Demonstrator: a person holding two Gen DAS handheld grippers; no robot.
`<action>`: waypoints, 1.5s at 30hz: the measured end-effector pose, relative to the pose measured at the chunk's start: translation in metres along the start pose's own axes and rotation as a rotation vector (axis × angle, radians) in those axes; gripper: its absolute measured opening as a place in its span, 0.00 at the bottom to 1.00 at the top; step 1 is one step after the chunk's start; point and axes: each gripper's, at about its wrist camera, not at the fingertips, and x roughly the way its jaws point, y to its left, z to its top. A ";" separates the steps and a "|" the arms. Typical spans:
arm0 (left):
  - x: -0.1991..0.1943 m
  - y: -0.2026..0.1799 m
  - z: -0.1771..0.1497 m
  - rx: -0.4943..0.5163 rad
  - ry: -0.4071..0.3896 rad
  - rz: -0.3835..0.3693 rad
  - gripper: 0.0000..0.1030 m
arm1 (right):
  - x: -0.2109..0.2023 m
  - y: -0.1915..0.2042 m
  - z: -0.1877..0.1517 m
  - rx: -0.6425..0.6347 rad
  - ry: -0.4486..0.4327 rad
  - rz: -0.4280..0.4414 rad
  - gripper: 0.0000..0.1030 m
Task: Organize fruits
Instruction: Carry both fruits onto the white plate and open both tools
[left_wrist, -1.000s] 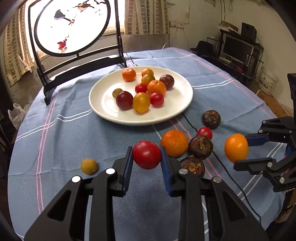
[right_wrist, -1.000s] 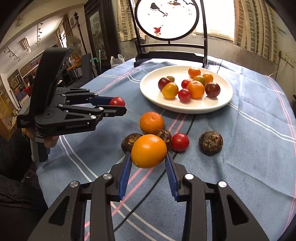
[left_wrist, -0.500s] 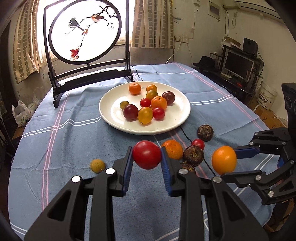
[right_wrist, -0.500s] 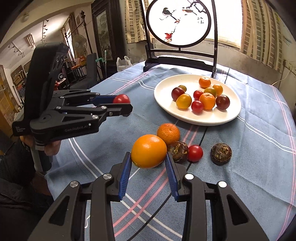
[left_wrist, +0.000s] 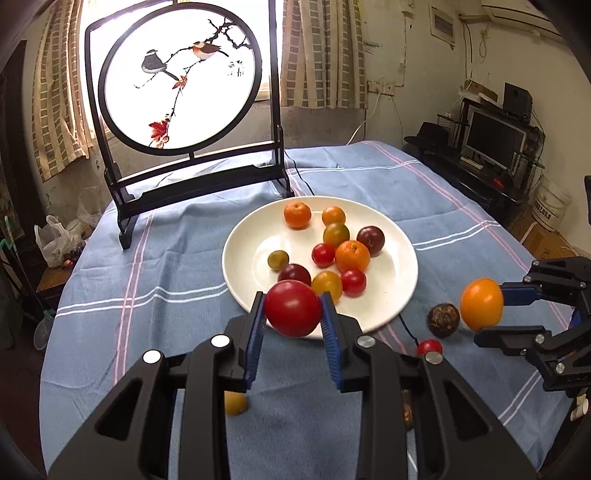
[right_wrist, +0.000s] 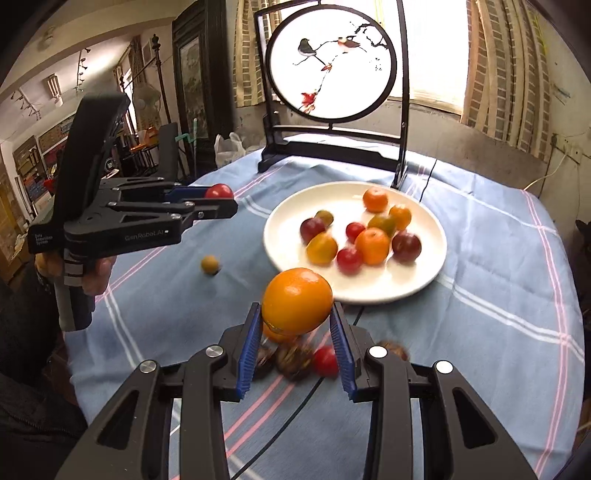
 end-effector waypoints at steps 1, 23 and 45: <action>0.006 0.000 0.007 0.003 0.002 0.005 0.28 | 0.004 -0.006 0.009 -0.002 -0.009 -0.005 0.36; 0.120 0.023 0.050 -0.051 0.104 0.128 0.28 | 0.136 -0.058 0.093 0.089 0.063 -0.049 0.37; 0.082 0.018 0.036 -0.052 0.042 0.151 0.67 | 0.074 -0.043 0.061 0.063 0.022 -0.024 0.64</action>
